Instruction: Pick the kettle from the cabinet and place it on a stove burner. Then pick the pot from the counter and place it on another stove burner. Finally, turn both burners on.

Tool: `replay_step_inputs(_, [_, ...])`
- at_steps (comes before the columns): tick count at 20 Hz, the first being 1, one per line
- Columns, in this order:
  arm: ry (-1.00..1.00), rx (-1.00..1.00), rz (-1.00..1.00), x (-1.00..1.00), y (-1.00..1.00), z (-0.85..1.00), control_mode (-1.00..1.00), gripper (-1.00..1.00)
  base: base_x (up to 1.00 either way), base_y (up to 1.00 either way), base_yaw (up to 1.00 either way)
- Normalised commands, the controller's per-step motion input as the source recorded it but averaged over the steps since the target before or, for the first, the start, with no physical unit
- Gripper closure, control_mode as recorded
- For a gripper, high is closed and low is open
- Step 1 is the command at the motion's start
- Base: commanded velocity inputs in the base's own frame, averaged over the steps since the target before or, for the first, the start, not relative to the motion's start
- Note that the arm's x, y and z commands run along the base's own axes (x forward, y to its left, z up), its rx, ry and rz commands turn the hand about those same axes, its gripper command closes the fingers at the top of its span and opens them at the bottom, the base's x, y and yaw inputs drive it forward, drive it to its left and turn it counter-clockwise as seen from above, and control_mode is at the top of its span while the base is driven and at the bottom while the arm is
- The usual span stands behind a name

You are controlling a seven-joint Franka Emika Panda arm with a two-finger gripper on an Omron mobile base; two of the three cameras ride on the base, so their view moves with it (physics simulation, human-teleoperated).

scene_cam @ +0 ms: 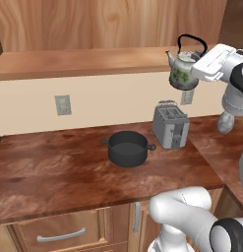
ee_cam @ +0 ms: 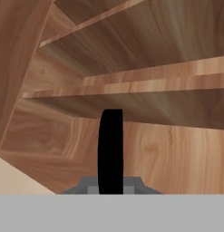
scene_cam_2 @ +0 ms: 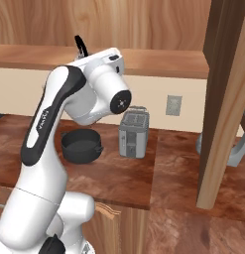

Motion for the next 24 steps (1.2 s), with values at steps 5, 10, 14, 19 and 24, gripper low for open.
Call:
replay_step_inputs(5, [0.00, 0.00, 0.00, -0.10, 0.00, -0.17, -1.00, 1.00, 0.00, 0.00, 0.00])
replay_step_inputs(10, [0.00, 0.00, 0.00, -0.07, 0.00, -0.17, -1.00, 1.00, 0.00, 0.00, 0.00])
replay_step_inputs(14, [0.00, 0.00, 0.00, -0.05, 0.01, -0.16, -1.00, 1.00, 0.00, 0.00, 0.00])
replay_step_inputs(19, [0.00, 0.00, 0.00, -0.07, 0.01, -0.17, -1.00, 1.00, 0.00, 0.00, 0.00])
replay_step_inputs(24, [0.00, 0.00, 0.00, -0.08, 0.01, -0.22, -1.00, 1.00, 0.00, 0.00, 0.00])
